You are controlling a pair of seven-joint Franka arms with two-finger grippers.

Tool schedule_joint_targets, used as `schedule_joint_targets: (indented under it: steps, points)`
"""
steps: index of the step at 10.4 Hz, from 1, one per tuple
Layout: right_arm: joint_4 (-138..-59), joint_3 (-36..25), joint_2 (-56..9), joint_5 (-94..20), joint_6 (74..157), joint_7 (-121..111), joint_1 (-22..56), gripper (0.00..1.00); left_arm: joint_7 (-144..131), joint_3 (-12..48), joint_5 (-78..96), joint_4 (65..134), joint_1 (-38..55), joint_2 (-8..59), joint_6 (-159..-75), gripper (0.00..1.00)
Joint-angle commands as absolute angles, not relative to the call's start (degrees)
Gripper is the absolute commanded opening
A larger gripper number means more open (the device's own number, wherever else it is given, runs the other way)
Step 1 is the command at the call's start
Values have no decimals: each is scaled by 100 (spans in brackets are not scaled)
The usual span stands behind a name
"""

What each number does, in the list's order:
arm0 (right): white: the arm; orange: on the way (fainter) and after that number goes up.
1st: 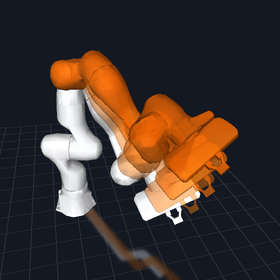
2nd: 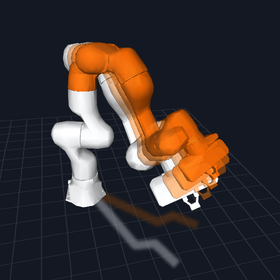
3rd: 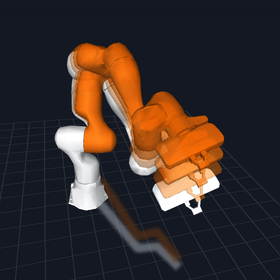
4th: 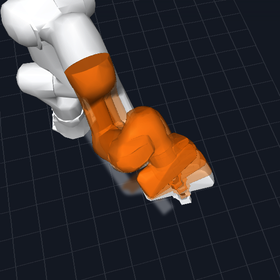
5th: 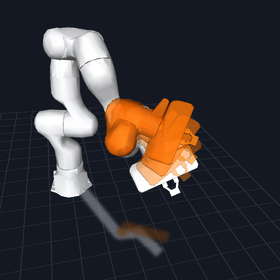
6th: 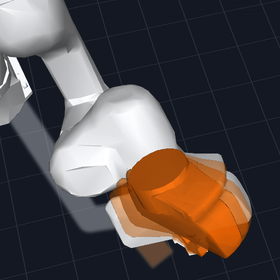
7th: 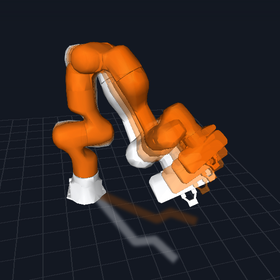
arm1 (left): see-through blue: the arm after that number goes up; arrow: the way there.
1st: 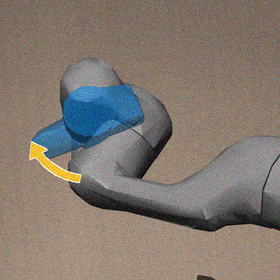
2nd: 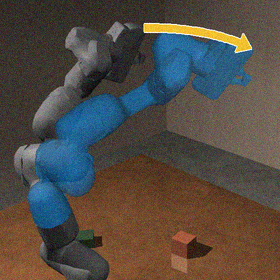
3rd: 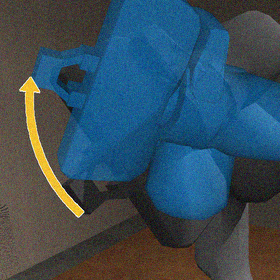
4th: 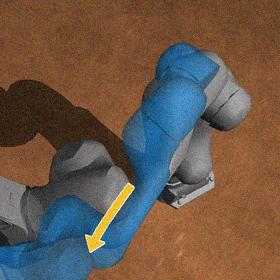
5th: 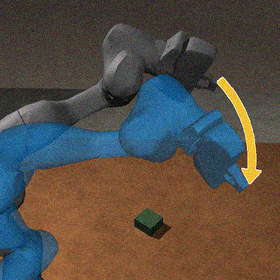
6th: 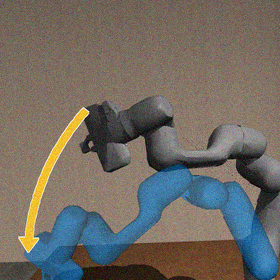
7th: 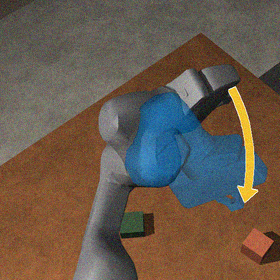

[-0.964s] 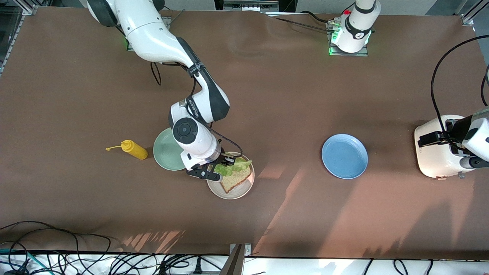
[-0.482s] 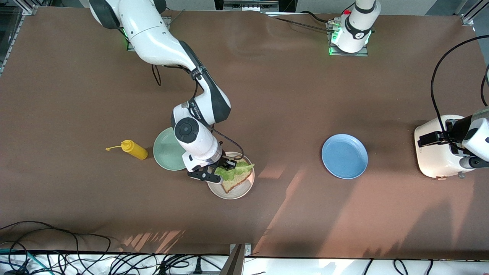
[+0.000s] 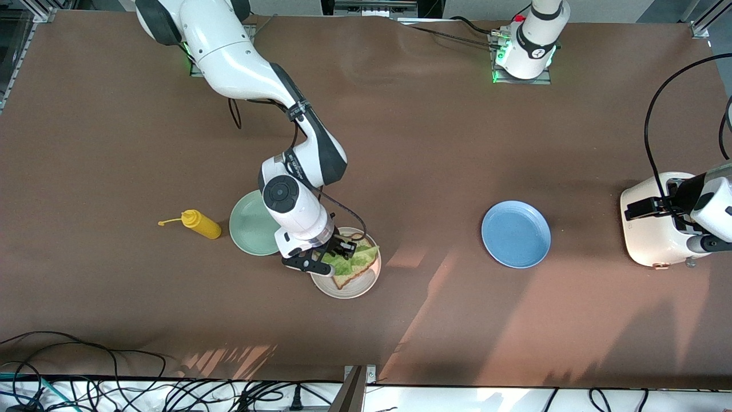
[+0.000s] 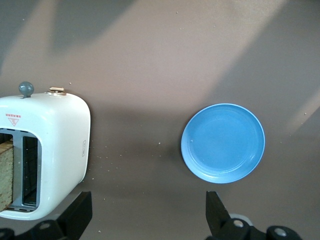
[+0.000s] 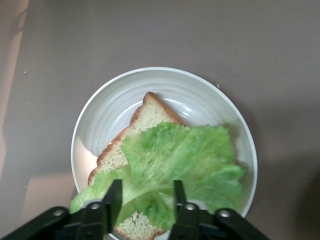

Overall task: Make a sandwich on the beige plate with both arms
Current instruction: 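Lower the lettuce onto the bread slice and open the right gripper, then withdraw the right gripper from the plate toward the yellow bottle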

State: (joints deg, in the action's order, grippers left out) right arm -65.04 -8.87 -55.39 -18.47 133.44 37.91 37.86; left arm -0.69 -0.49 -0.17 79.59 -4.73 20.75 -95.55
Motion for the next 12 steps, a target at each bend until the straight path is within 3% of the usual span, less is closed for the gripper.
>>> schedule_joint_targets:
  steps: [1,3,6,10,12]
  points:
    - [-6267,-984,-5669,-1899,13333,3823,3850,100,88,-53,88,8024,-501,2021,-9571,100]
    - [-6493,-1028,-5486,-1898,13281,3762,3858,100,105,-53,88,8007,-510,2021,-9571,100]
    - [-7546,-985,-4469,-1872,13097,3421,3657,100,105,-70,79,7998,-545,2013,-9571,100]
    - [-8891,-633,-2808,-1881,12044,1579,2789,100,88,-70,79,7998,-554,2004,-9571,100]
    - [-9429,-238,-2139,-1881,11403,-9,1972,100,88,-70,88,7998,-554,2004,-9571,100]
